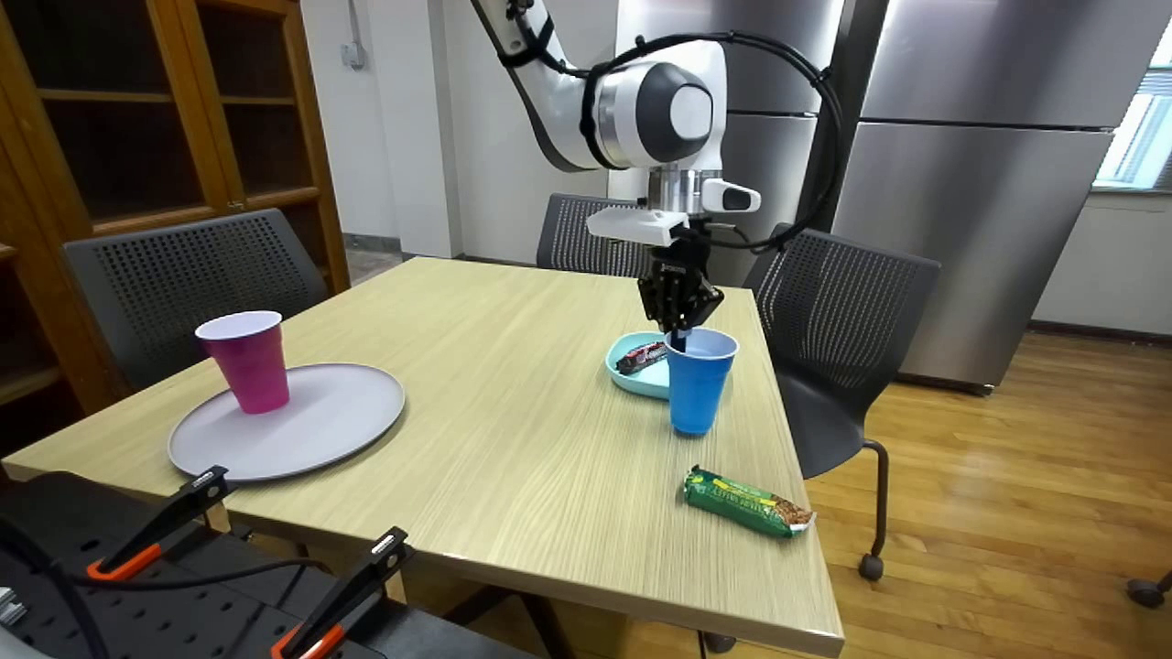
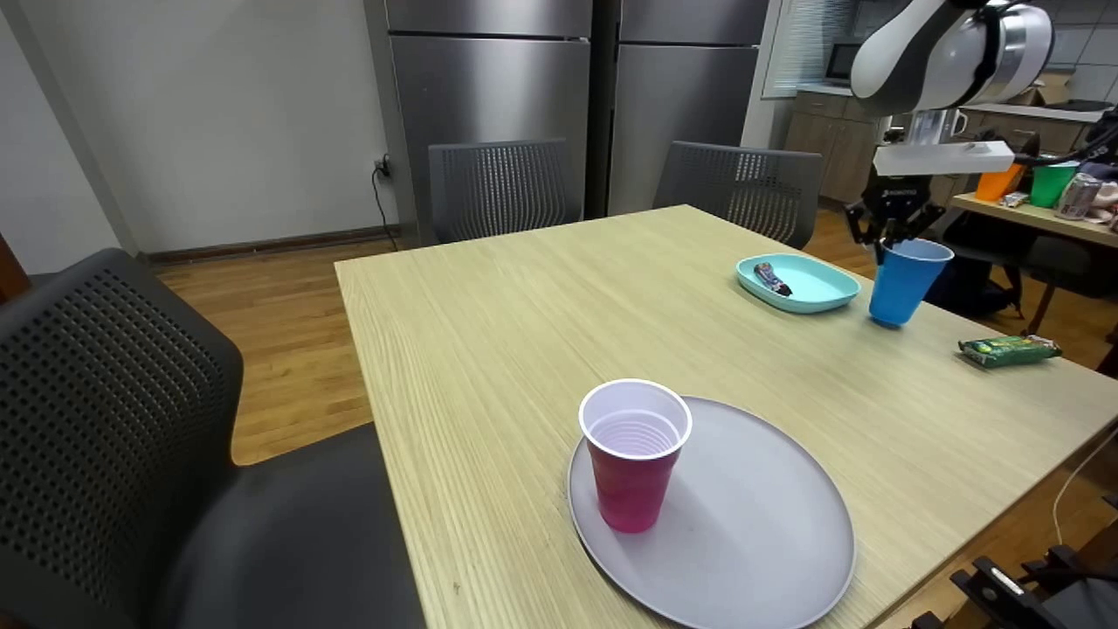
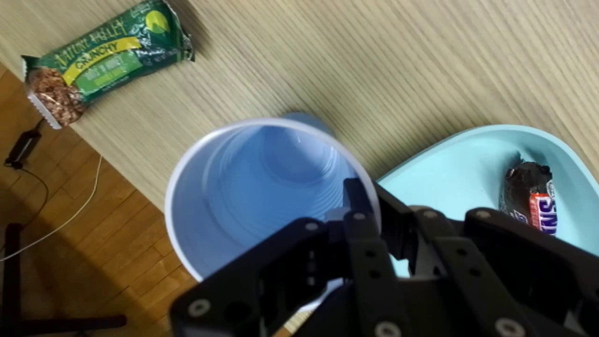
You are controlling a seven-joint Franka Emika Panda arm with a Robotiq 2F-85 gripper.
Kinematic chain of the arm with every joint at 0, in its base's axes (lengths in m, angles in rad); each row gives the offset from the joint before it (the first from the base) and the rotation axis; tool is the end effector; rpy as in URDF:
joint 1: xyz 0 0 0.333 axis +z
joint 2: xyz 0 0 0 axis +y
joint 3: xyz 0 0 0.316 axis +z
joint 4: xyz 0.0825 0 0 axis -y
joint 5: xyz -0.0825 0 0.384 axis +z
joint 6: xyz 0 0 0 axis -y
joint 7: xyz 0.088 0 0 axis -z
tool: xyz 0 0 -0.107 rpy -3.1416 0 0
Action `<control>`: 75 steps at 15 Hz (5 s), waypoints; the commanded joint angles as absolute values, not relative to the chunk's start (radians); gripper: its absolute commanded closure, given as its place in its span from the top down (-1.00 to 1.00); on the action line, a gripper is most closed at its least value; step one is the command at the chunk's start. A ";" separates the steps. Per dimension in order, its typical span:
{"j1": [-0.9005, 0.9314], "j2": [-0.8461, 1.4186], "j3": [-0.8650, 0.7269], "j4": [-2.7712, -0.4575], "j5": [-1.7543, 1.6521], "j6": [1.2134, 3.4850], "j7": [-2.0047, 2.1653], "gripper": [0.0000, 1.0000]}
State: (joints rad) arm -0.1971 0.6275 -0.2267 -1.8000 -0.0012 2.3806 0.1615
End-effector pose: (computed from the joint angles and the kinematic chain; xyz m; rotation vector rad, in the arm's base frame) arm 0.5974 -0.2585 0.2023 2.9012 -0.8101 -0.0740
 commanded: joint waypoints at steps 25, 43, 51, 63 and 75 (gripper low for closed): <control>0.140 0.218 -0.118 -2.351 -0.219 2.422 0.358 -0.97; 0.149 -0.053 0.092 -2.674 -0.188 2.603 0.187 -0.97; 0.173 -0.017 0.150 -2.682 -0.162 2.639 0.072 -0.97; 0.188 0.066 0.171 -2.670 -0.170 2.660 -0.029 -0.97; 0.178 0.040 0.189 -2.684 -0.052 2.660 -0.138 0.97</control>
